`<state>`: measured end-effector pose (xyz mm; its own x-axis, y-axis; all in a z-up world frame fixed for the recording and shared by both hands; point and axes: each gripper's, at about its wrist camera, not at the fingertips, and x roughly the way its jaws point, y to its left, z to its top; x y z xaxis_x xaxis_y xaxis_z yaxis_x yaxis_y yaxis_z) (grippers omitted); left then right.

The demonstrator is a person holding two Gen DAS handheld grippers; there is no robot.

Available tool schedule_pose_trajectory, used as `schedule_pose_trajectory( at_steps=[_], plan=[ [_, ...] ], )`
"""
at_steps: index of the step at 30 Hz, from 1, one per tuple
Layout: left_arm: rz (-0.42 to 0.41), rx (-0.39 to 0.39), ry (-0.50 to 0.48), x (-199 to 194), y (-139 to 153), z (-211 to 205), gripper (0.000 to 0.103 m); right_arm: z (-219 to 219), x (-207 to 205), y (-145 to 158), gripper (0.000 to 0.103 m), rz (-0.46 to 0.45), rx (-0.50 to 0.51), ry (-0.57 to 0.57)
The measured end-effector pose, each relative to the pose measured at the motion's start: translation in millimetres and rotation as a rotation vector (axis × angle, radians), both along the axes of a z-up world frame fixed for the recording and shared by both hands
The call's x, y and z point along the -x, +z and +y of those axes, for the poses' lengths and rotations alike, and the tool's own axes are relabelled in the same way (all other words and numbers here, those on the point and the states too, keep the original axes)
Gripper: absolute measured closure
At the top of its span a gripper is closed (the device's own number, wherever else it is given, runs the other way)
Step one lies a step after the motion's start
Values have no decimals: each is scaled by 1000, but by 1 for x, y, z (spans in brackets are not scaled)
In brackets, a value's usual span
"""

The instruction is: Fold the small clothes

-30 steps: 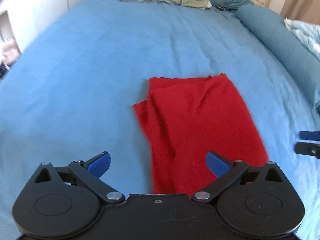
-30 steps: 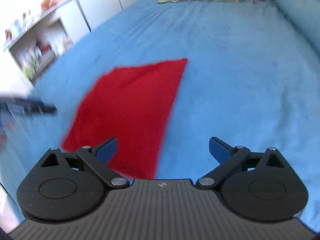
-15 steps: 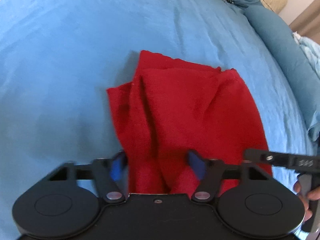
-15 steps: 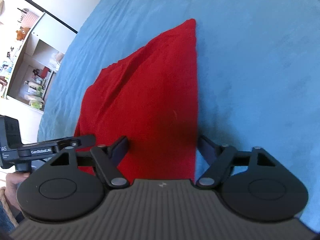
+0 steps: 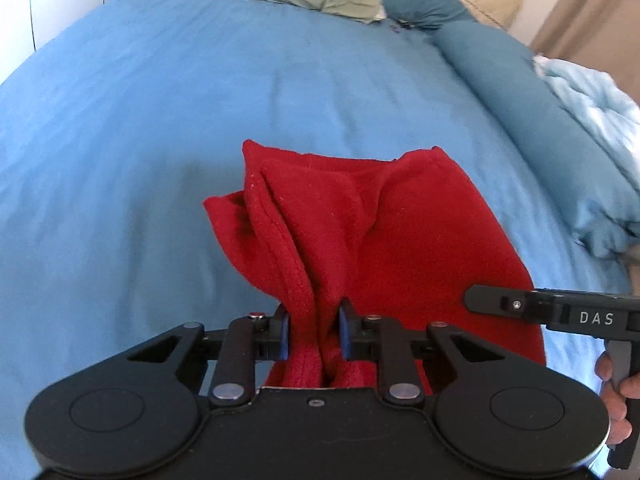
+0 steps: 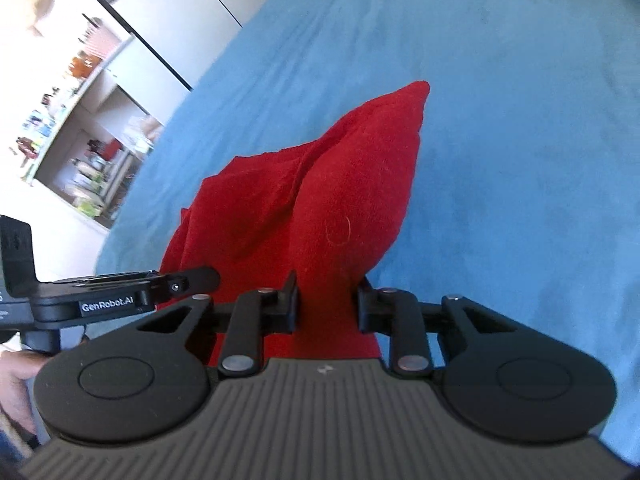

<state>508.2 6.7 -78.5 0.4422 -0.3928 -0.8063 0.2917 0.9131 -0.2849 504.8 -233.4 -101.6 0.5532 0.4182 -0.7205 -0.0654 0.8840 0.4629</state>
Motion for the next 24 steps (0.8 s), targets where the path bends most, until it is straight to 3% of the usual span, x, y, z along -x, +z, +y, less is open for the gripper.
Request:
schedule_pose_trajectory(
  at_steps=[3,6,10,12,14,16,19,22,24],
  plan=[
    [12,-3,-15,47,5,-18,78,-20,45,10,62,30,-8,-16],
    [36,-3,-21,88,-9,-37,78,-37,92,5,61,52,25,-11],
    [26,-43,-43,131,-39,-57,77,-60,138,-24,61,70,31,-12],
    [3,-111,-46,143,-48,-64,68,-64,152,-40,55,58,56,-3],
    [-64,-204,-41,157,-47,-65,38,-67,163,-44,35,52,124,-15],
    [-150,-251,-35,172,-42,-59,17,-68,177,-39,2,-16,156,-27],
    [-186,-303,-28,182,-47,-52,16,-73,193,-39,0,-71,226,-44],
    [-191,-320,-28,189,-66,-45,16,-75,199,-57,0,-75,318,-56],
    [-208,-319,-30,196,-80,-45,15,-84,205,-75,0,-88,325,-61]
  ],
)
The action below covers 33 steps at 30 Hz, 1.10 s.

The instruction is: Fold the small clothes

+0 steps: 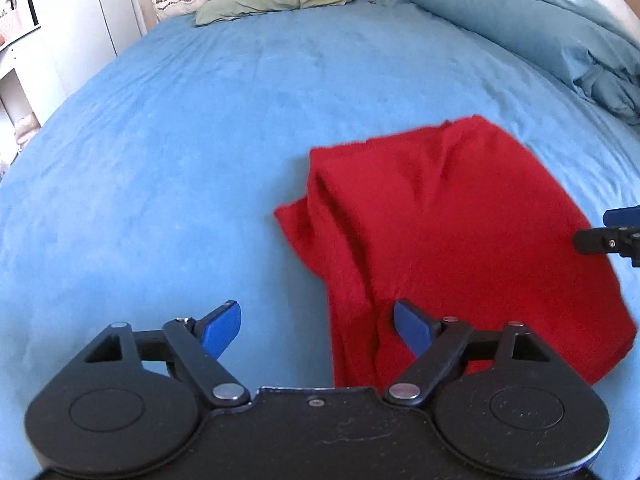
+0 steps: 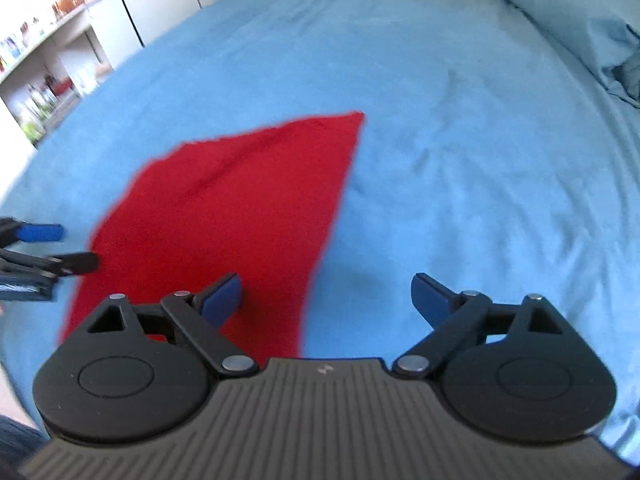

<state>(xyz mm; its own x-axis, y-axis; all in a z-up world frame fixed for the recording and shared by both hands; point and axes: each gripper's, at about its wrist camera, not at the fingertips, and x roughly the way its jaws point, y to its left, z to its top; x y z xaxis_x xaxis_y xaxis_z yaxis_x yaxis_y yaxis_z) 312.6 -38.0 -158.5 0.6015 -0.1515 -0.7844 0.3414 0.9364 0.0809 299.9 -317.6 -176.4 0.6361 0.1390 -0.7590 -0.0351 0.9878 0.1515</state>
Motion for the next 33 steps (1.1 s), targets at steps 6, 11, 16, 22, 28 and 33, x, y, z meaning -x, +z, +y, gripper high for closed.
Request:
schedule_pose_trajectory(
  at_steps=[6,11,16,22,28,33],
  plan=[
    [-94,-19,20,14,7,0,16,-3,22,-8,0,-104,-18,-42],
    [-195,31,65,53,79,11,13,13,65,67,0,-228,9,-84],
    [-277,113,131,111,169,28,0,27,125,151,0,-281,6,-155],
    [-309,106,198,181,211,34,0,53,198,211,0,-280,68,-197],
    [-292,64,210,235,198,39,0,79,262,213,0,-244,136,-214],
    [-249,59,190,262,181,44,0,93,289,194,0,-202,148,-216]
  ],
)
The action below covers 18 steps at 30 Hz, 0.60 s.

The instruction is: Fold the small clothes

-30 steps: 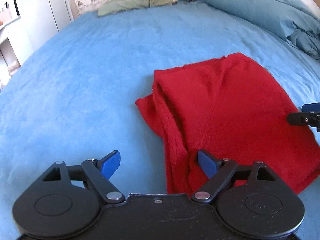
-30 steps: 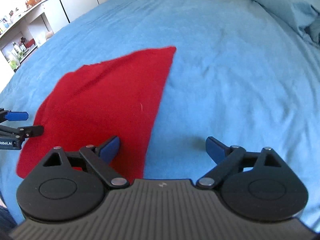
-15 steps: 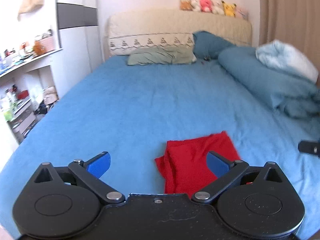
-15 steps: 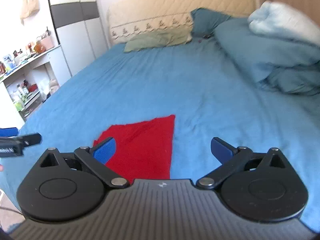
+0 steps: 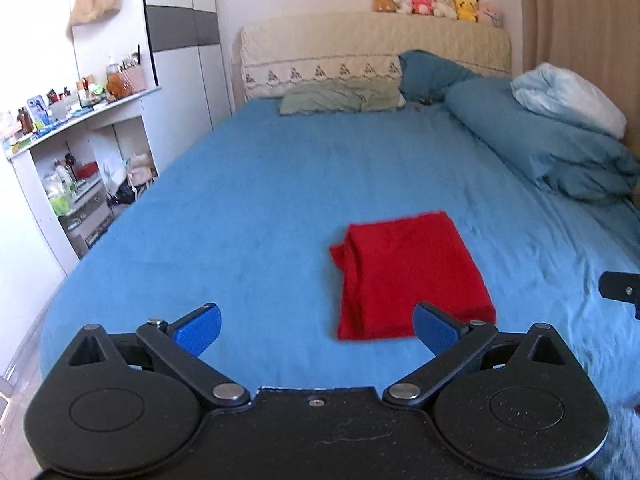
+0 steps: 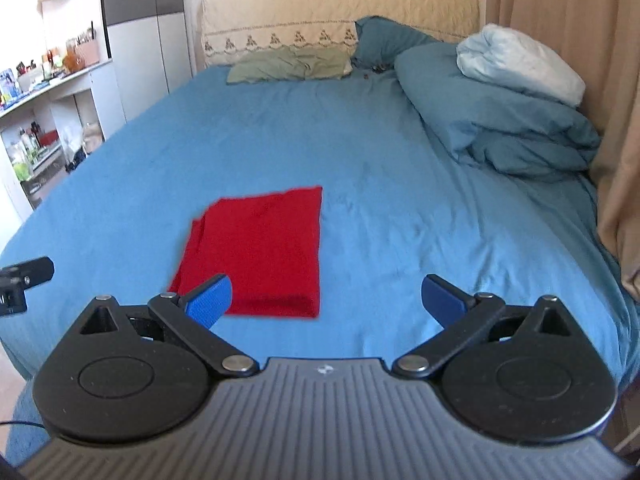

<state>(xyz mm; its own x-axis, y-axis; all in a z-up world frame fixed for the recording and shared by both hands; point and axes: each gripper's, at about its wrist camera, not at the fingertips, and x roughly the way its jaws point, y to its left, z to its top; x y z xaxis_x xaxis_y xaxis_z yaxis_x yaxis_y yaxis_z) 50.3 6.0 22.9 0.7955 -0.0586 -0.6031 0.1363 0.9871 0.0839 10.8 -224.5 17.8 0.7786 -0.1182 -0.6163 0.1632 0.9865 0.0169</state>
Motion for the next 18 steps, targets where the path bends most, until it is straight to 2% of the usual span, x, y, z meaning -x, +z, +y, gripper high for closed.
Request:
schedule_pose_trajectory(
  at_steps=[4,8,18],
  plan=[
    [15,1,-13,11,-8,-2,0,9,14,-13,0,25,7,-3],
    [-5,-2,-21,15,-7,-5,0,15,22,-24,0,49,12,-4],
    [-47,-29,-38,19,-7,-11,0,14,26,-27,0,59,6,-20]
  ],
)
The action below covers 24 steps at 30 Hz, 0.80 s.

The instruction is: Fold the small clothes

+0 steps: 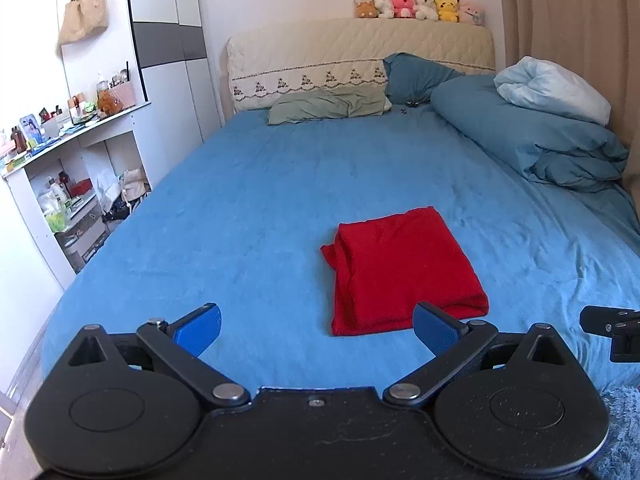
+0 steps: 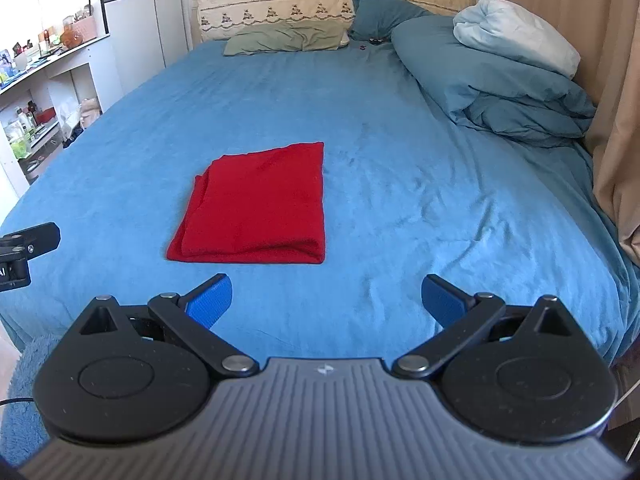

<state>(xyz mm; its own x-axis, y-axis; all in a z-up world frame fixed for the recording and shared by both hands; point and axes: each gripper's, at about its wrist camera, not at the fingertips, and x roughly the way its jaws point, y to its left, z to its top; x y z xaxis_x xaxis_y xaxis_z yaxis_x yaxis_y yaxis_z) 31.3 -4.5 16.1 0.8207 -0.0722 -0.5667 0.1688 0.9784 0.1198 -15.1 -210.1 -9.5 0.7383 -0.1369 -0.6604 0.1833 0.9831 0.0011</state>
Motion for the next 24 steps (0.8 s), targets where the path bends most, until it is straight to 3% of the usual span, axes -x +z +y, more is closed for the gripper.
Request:
schedule_pose_trajectory(
  at_steps=[24],
  plan=[
    [-15,2,-13,0,3,-1,0,1,2,0,0,5,-4,-11]
  ],
)
